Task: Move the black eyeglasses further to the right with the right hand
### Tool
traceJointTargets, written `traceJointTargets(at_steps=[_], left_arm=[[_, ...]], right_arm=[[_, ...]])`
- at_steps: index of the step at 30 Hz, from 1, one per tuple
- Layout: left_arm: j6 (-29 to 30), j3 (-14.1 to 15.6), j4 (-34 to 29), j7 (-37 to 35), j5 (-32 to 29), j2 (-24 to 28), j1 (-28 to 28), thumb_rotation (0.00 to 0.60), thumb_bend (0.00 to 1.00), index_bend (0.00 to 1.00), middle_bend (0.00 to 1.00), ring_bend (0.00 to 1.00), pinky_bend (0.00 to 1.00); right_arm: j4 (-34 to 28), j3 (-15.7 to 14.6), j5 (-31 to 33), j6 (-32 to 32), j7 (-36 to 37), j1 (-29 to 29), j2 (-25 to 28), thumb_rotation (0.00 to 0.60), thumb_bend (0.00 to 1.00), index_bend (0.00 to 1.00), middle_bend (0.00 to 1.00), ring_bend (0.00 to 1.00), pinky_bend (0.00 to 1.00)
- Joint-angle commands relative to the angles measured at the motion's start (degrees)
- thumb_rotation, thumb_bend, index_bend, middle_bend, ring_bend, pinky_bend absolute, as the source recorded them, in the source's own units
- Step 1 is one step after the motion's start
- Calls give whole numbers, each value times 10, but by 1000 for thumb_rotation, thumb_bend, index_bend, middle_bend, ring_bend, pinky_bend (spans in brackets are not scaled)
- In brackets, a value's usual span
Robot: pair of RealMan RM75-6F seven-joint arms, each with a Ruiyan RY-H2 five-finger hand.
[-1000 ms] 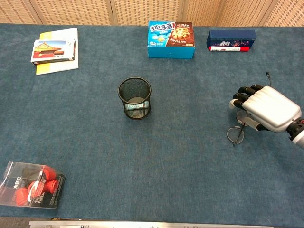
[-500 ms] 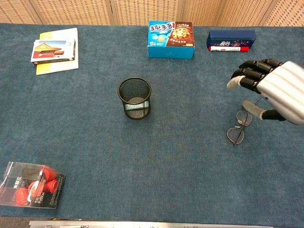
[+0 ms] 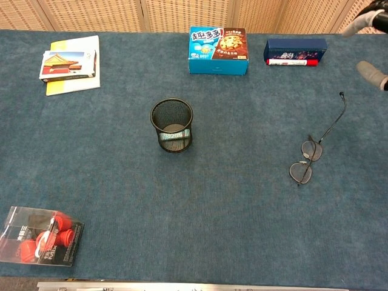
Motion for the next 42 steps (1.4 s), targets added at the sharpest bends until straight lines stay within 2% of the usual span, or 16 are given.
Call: traceJointTargets(at_steps=[1, 8, 22, 31, 42], left_arm=[[0, 0, -1, 0, 0, 0, 0, 600, 482, 527, 374, 412, 514], [0, 0, 0, 0, 0, 0, 0, 600, 482, 527, 374, 412, 514], [0, 0, -2, -1, 0, 1, 0, 600, 482, 527, 374, 411, 514], [-1, 0, -1, -3, -1, 1, 0, 600, 482, 527, 374, 412, 514], [-1, 0, 0, -5, -1, 1, 0, 600, 482, 527, 374, 412, 514]], right_arm=[[23, 16, 18, -3, 19, 3, -2, 600, 237, 316, 325, 192, 305], [90, 34, 65, -35, 53, 14, -21, 600, 206, 307, 316, 186, 305], [179, 19, 90, -98, 69, 32, -74, 600, 207, 307, 316, 186, 305], [206, 9, 80, -106, 83, 42, -102, 600, 205, 307, 316, 186, 305], [207, -10, 63, -101, 91, 40, -108, 600, 202, 307, 316, 186, 305]])
